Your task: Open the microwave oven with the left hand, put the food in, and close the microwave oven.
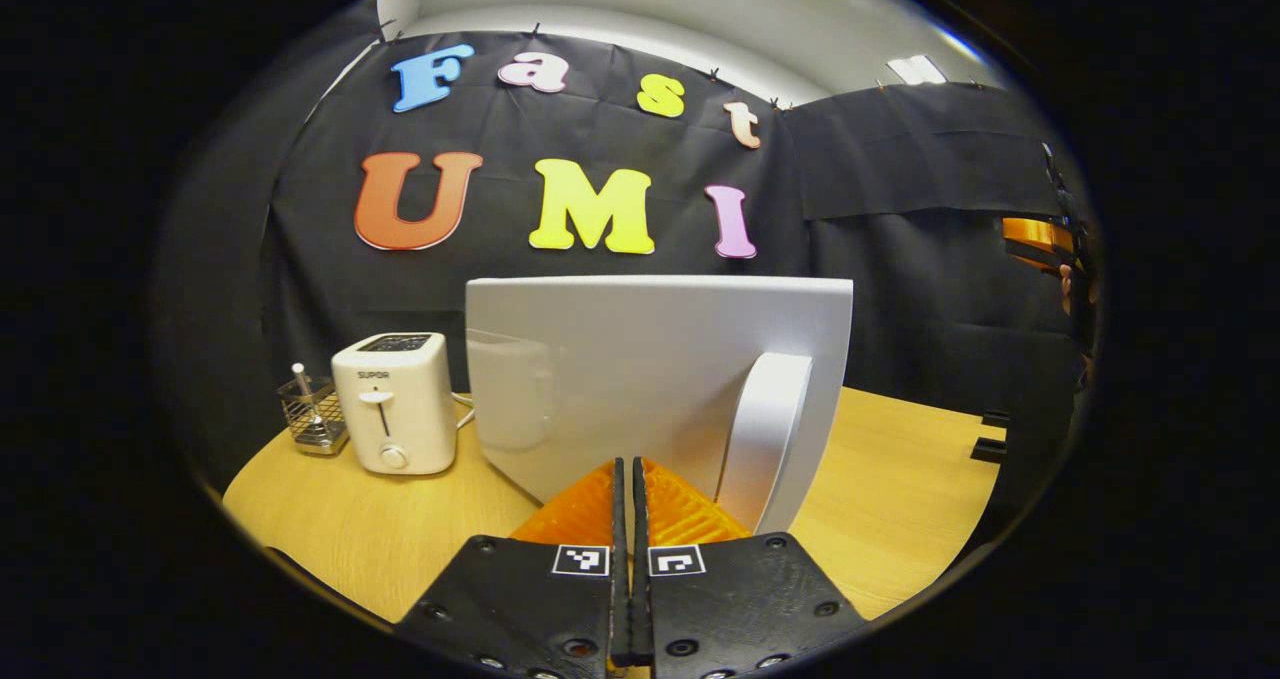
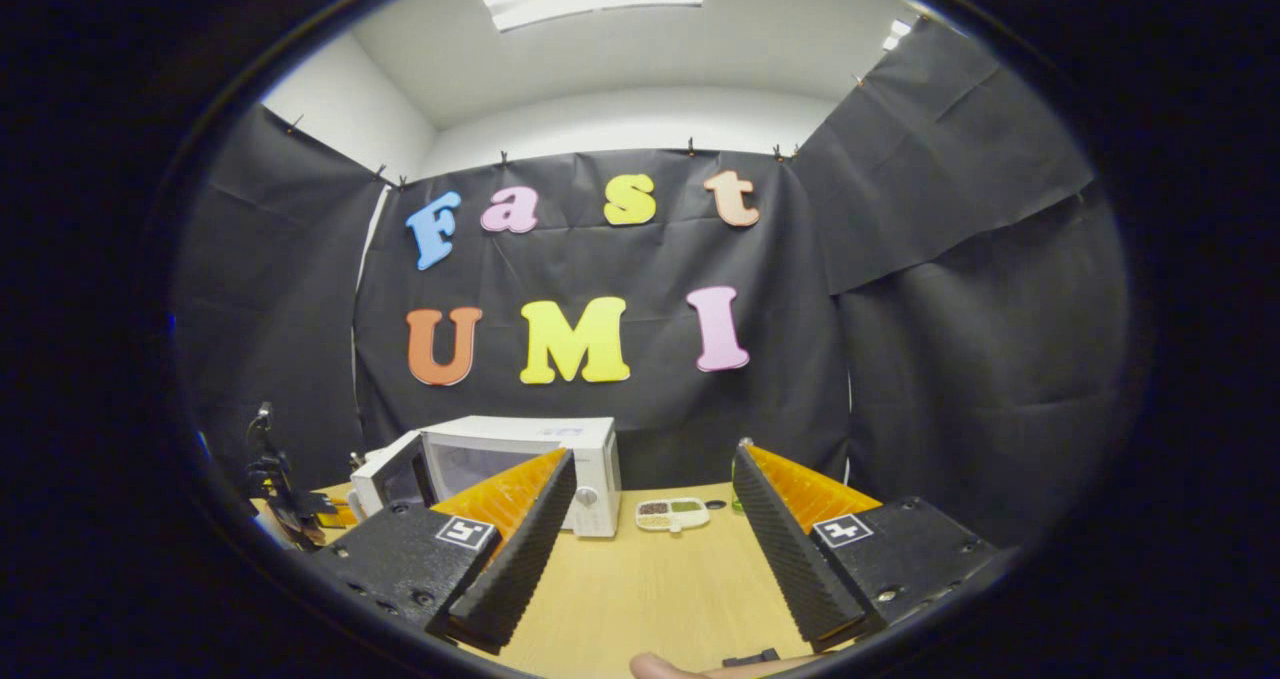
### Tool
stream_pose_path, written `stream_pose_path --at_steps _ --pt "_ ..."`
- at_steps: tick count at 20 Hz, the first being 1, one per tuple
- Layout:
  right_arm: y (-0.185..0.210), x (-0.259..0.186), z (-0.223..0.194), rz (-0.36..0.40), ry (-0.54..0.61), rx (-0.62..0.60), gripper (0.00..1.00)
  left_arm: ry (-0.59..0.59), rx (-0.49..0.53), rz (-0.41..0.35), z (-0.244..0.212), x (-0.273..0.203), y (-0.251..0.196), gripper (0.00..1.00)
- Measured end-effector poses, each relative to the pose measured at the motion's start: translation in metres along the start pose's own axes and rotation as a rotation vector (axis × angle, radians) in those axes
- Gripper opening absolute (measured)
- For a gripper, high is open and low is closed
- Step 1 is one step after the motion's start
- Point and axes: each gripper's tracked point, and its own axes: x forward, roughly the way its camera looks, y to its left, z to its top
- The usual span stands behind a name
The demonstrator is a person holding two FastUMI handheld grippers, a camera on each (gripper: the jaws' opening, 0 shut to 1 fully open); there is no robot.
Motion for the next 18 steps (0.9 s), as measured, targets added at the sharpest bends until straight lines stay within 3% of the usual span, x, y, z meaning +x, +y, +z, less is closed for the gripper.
stream_pose_path --at_steps 7,8,9,10,16,18 --pt "-0.006 0.001 -0.003 -0.006 0.002 -0.011 0.92 -0.003 -0.034 -0.104 0.016 0.059 -0.039 0.0" --pt "-0.006 0.001 -0.003 -0.004 0.001 -0.01 1.0 -0.003 -0.037 -0.107 0.016 0.067 -0.044 0.0" --pt "-0.007 0.002 -0.003 -0.002 0.0 -0.008 1.0 -0.003 -0.044 -0.119 0.018 0.075 -0.051 0.0" --pt "-0.008 0.003 -0.005 -0.002 0.001 -0.005 0.92 -0.002 -0.049 -0.13 0.019 0.083 -0.059 0.0" --pt "-0.019 0.003 -0.016 -0.001 0.023 0.005 0.92 -0.001 -0.058 -0.116 0.025 0.148 -0.082 0.0" --pt "-0.024 0.001 -0.016 -0.006 0.02 0.011 0.92 -0.007 -0.059 -0.079 0.029 0.167 -0.084 0.0"
